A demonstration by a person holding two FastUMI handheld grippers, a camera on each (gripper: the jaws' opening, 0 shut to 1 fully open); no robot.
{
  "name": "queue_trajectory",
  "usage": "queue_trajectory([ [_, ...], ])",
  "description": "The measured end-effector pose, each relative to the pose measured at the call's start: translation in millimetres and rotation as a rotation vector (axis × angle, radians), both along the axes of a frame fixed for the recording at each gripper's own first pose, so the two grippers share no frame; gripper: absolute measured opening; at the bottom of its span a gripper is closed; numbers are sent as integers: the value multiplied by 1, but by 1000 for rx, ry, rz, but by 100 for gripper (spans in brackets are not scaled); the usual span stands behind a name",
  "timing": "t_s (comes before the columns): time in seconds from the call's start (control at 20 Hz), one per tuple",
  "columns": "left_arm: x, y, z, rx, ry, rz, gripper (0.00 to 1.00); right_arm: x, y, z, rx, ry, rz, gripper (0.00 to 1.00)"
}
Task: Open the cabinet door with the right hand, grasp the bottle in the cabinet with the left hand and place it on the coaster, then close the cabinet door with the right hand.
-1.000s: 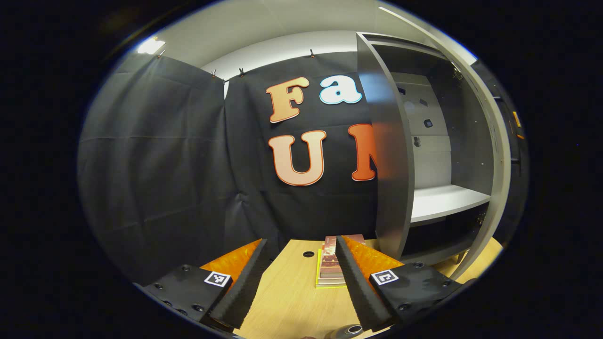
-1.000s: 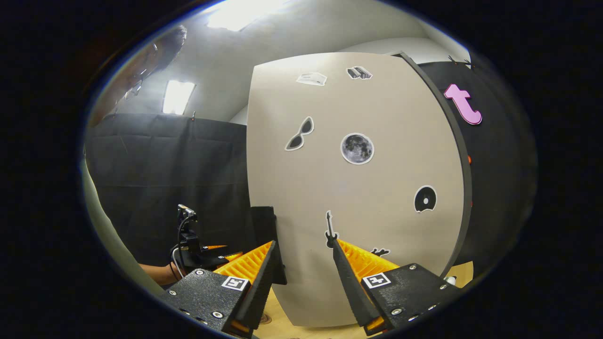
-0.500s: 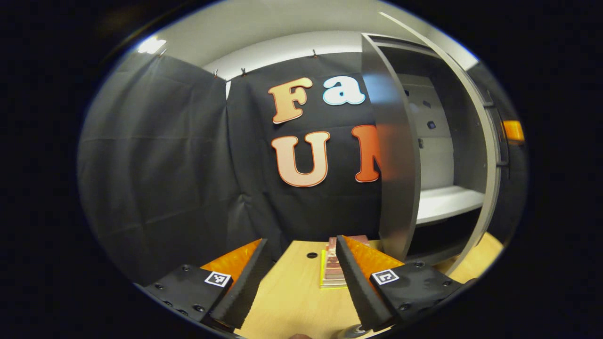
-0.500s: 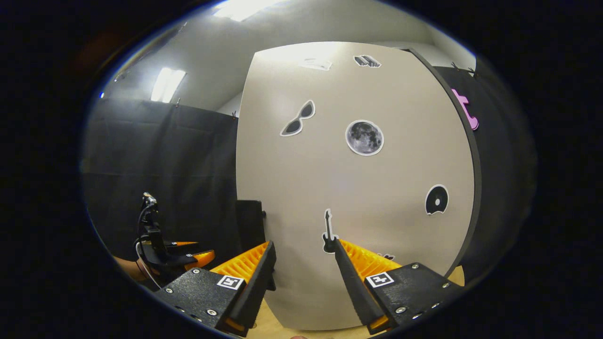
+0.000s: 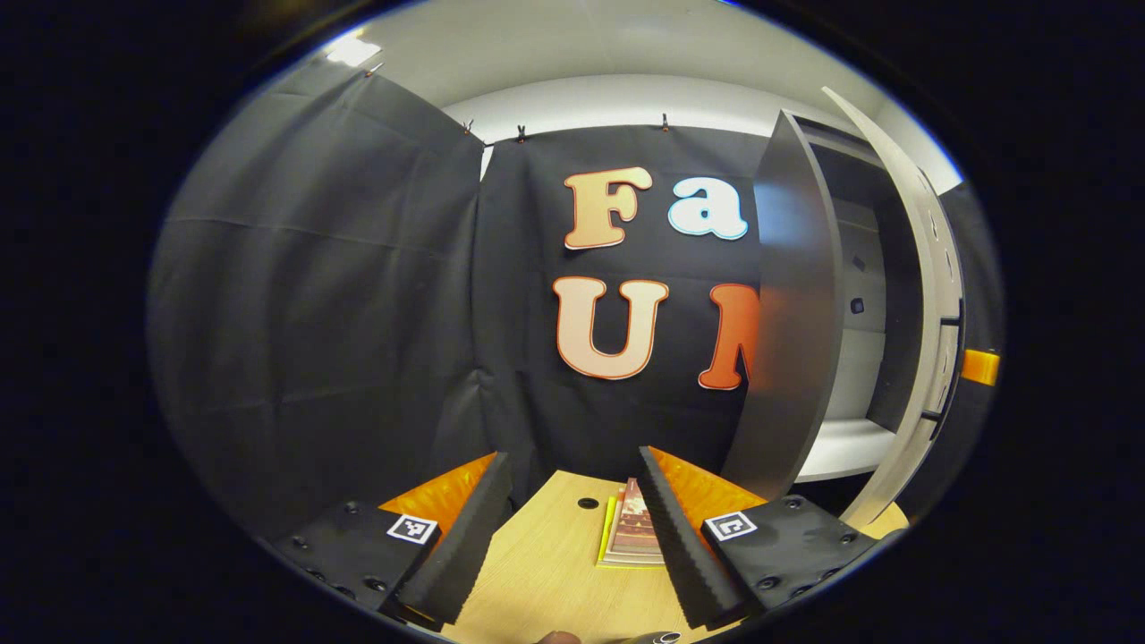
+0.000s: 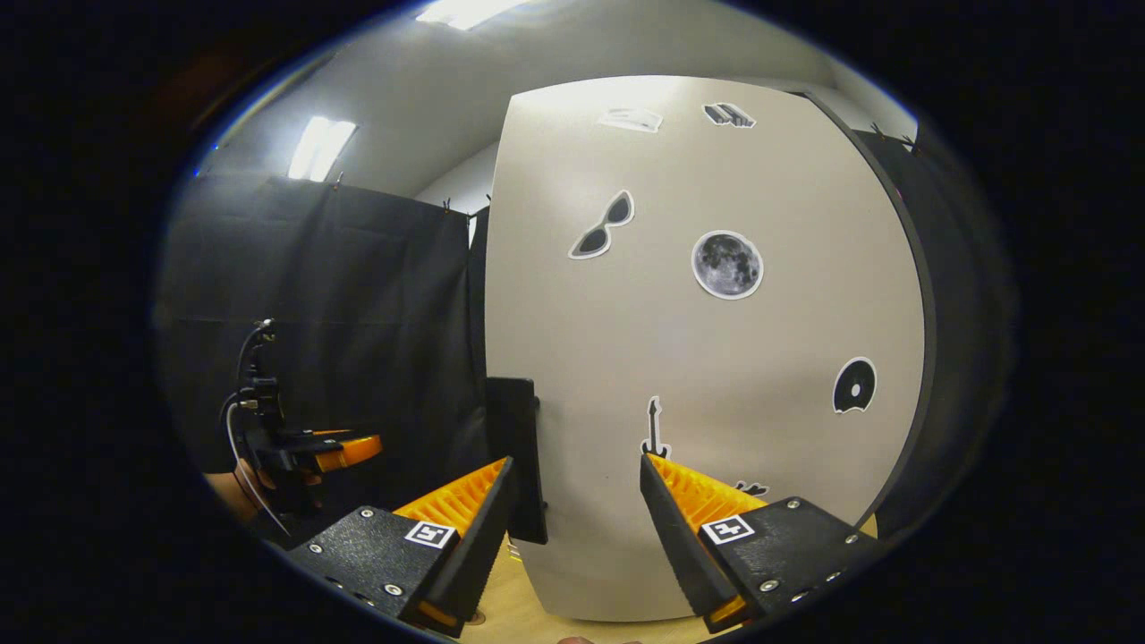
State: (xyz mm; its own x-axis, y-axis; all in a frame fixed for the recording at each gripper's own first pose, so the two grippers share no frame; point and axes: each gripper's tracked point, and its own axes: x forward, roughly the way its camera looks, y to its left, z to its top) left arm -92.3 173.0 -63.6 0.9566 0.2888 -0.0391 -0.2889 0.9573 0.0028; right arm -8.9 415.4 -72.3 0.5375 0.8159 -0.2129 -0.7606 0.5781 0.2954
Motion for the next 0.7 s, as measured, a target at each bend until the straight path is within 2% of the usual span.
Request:
queue_trajectory([
  [0.25,-2,-3,33,58,-39,-4,92,6,5,-1,-49,-30,-57,87],
  [0.5,-1,-5,48,90,-39,19,93,10,8,-2,-145,-71,-120,87],
  [0.7,14,-24,62,80,-35,-18,94,11,8,9,-202,-113,-159,88],
])
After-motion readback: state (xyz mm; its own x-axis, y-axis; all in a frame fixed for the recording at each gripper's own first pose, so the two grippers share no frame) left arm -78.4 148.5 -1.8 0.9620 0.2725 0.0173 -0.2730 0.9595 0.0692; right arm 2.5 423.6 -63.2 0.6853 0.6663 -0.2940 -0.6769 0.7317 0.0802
